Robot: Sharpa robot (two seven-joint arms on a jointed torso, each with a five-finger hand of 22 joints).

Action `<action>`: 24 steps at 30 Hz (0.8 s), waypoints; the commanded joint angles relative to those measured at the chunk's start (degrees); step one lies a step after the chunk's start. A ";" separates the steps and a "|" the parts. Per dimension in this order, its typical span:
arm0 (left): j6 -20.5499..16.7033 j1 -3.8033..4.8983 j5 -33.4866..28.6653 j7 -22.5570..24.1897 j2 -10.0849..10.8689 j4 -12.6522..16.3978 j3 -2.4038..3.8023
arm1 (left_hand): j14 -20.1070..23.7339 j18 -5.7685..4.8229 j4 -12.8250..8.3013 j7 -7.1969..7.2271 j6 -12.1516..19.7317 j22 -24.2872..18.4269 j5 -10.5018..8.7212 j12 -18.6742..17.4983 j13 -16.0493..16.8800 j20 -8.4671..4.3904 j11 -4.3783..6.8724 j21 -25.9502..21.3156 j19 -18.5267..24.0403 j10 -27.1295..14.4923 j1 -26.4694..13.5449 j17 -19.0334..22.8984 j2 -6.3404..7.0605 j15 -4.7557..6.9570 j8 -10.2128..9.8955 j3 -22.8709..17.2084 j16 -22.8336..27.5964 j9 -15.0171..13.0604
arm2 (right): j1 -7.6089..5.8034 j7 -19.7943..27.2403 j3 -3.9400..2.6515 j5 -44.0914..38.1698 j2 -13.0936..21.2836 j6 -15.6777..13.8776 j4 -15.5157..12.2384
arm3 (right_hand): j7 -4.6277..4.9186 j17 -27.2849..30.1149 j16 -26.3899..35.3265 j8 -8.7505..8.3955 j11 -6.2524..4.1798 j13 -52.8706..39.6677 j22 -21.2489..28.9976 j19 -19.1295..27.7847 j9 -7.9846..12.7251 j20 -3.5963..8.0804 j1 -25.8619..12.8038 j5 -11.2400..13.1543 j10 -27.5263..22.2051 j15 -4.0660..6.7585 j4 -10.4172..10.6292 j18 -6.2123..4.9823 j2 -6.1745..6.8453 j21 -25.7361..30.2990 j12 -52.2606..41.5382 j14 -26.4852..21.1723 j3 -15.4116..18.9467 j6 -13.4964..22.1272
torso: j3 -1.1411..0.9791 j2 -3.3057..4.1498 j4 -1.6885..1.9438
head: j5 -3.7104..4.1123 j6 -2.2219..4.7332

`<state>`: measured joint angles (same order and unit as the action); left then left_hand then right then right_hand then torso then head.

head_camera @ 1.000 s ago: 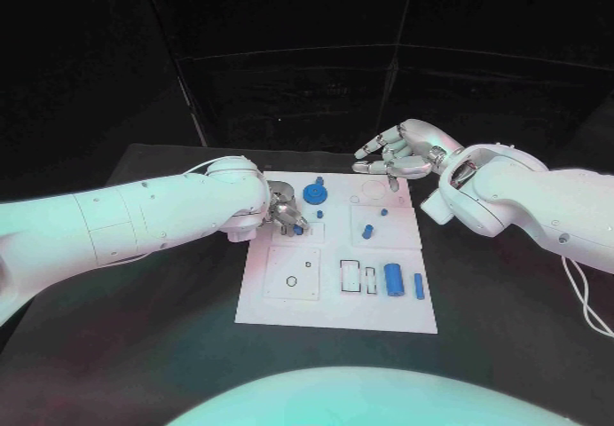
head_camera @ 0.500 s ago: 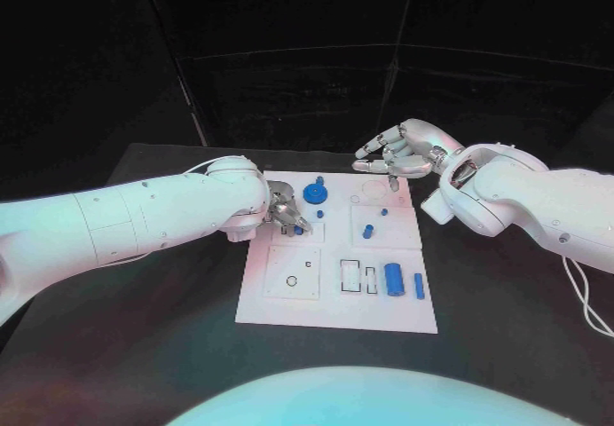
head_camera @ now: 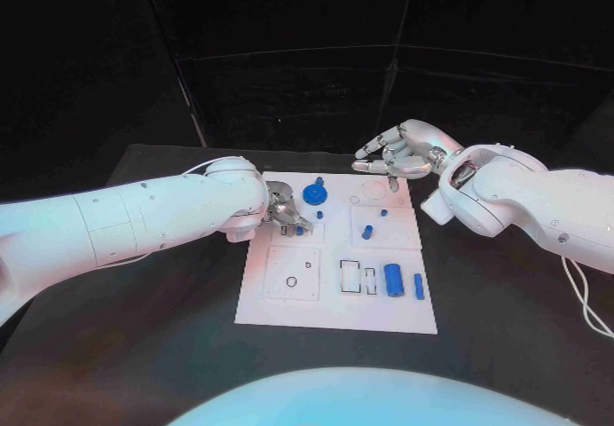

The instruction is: Assemble the parts on the task board

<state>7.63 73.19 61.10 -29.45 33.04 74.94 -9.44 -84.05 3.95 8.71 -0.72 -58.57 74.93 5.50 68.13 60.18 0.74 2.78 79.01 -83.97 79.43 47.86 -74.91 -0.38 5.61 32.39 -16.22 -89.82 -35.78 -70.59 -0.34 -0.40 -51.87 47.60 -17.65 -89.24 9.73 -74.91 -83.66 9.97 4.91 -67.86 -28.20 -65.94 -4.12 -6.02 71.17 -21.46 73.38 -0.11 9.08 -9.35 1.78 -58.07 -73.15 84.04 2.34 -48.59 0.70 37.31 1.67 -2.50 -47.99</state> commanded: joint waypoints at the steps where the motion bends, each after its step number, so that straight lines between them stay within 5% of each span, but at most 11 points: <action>1: -0.68 0.05 0.40 -0.12 0.13 0.23 0.00 | -5.95 -0.77 0.26 -0.01 -0.44 1.16 -0.35 0.22 -0.05 -0.55 0.28 0.23 -1.49 0.17 -0.42 -15.09 0.06 0.52 -0.39 0.99 -0.18 -0.13 | -0.11 0.54 -0.04 0.33 -0.05 0.23 0.02 | 0.08 -2.40 0.20 0.36 -0.14 0.09 0.05 -0.15 0.06 0.03 -0.29 -0.11 -0.44 0.00 0.27 -0.79 -0.30 0.36 -0.23 3.21 0.20 0.39 | 0.01 -0.01 0.03 | 0.04 -0.04; 12: -1.37 0.52 0.40 -0.18 1.46 1.81 0.54 | -5.95 -0.64 0.83 -0.05 -0.36 0.64 -0.27 0.05 -0.37 -0.59 0.32 -0.24 -1.31 -0.02 0.40 -15.09 0.40 0.57 -0.49 3.49 -0.18 -0.29 | -0.11 0.61 -0.04 0.34 -0.09 0.24 0.15 | 0.09 -2.36 0.25 0.46 -0.11 0.09 0.11 -0.18 0.06 0.01 -0.49 -0.08 -0.46 -0.01 0.85 -0.79 -0.31 0.42 -0.28 3.20 0.81 0.50 | 0.01 -0.01 0.05 | 0.08 0.07; 20: -1.32 1.58 0.40 -0.18 2.91 3.75 3.47 | -5.95 -0.32 1.03 -0.25 0.49 -0.80 -0.02 -0.21 -0.80 -0.61 0.18 -1.48 -0.79 -0.71 1.63 -15.09 0.46 0.55 -0.39 5.46 -0.18 -0.86 | -0.11 0.62 -0.04 0.38 -0.19 0.21 0.39 | 0.10 -2.34 0.27 0.50 -0.10 0.11 0.15 -0.18 0.07 0.01 -0.57 -0.08 -0.48 -0.02 1.10 -0.79 -0.36 0.45 -0.29 3.20 1.03 0.53 | -0.02 0.00 0.05 | 0.07 0.10; 24: -0.13 2.94 0.41 -0.23 3.74 4.30 4.68 | -5.95 -0.14 1.17 -0.39 1.07 -1.61 0.01 0.13 -0.43 -0.57 0.05 -2.20 -0.47 -0.99 2.34 -15.09 0.48 0.49 -0.28 6.64 -0.18 -1.22 | -0.10 0.60 -0.03 0.41 -0.28 0.33 0.58 | 0.10 -2.34 0.27 0.50 -0.10 0.13 0.18 -0.18 0.07 0.01 -0.58 -0.09 -0.49 -0.02 1.14 -0.79 -0.37 0.47 -0.28 3.20 1.06 0.54 | -0.07 -0.05 0.08 | 0.02 0.21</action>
<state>6.72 75.78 61.13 -29.51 36.61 79.11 -4.87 -83.83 3.95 9.88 -1.22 -57.80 73.41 5.52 68.11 59.82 0.58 2.74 76.99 -84.13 78.78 49.59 -74.91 0.13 5.82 32.18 -9.69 -89.82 -36.95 -70.58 -0.29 -0.40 -51.74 47.38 -17.65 -88.70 9.93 -74.91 -83.66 10.26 4.90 -67.81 -28.05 -65.94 -4.12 -6.02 70.95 -21.46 73.37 -0.11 10.02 -9.35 1.56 -57.86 -73.15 84.04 3.28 -48.39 0.69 37.30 1.72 -2.41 -47.86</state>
